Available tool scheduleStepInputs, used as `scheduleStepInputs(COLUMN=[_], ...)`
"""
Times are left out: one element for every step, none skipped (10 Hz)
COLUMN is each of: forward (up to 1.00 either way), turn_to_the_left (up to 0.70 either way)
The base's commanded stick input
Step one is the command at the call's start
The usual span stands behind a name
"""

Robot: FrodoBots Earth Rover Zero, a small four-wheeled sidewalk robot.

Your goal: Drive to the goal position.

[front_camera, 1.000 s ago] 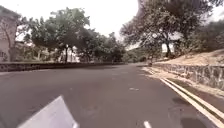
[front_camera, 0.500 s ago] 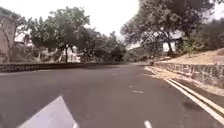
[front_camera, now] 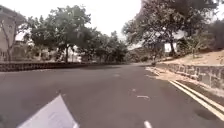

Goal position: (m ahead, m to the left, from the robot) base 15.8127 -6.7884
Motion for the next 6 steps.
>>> scheduleStepInputs(forward=[0.5, 0.5, 0.5, 0.5, 0.5, 0.5], turn_to_the_left=[0.0, 0.0, 0.0, 0.0, -0.5, -0.5])
